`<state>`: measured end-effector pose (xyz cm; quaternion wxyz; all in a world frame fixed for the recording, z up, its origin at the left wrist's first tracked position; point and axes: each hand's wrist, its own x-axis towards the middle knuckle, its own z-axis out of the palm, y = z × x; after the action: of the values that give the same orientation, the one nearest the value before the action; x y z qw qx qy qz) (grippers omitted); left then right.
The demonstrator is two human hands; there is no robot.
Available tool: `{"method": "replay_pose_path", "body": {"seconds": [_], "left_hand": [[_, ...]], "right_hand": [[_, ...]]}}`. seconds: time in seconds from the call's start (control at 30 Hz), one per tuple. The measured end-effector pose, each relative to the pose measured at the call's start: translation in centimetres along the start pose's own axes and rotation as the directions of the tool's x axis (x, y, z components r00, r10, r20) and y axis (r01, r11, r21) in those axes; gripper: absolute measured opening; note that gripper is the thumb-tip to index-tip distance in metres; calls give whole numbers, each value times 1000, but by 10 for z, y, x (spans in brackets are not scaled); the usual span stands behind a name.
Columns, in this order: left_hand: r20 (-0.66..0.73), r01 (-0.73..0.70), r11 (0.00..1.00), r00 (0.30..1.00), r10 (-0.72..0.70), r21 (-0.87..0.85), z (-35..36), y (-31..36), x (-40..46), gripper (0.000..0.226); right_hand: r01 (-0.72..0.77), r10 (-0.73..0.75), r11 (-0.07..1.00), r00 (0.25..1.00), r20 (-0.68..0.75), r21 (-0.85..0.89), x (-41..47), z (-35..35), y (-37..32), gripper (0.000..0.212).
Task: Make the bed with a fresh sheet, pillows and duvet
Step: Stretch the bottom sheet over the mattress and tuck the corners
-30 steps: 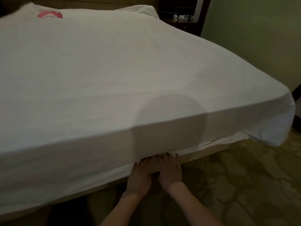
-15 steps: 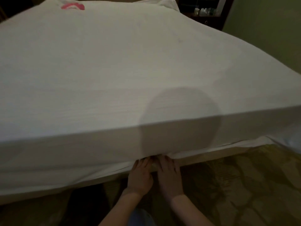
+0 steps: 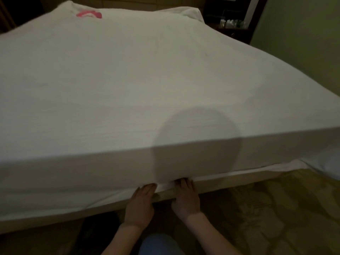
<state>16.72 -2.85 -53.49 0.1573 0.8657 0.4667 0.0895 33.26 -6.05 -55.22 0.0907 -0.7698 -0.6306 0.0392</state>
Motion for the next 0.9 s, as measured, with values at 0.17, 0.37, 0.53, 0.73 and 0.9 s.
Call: {"method": "replay_pose_path", "body": {"seconds": [0.17, 0.37, 0.53, 0.73, 0.9], "left_hand": [[54, 43, 999, 998, -44, 12, 0, 6, -2, 68], [31, 163, 987, 986, -163, -9, 0, -22, -36, 64], [71, 171, 985, 982, -173, 24, -12, -55, -52, 56], [90, 106, 983, 989, -120, 148, -14, -63, -42, 61], [87, 157, 981, 982, -167, 112, -28, -49, -35, 60]], "right_hand": [[201, -198, 979, 974, -107, 23, -23, 3, -24, 74], [202, -198, 978, 977, -81, 50, -20, 12, -63, 75], [224, -220, 974, 971, -98, 40, -24, 20, -66, 83], [184, -183, 983, 982, -42, -2, -17, 24, -74, 97], [164, -164, 986, 986, -24, -2, -14, 23, -79, 98]]}}
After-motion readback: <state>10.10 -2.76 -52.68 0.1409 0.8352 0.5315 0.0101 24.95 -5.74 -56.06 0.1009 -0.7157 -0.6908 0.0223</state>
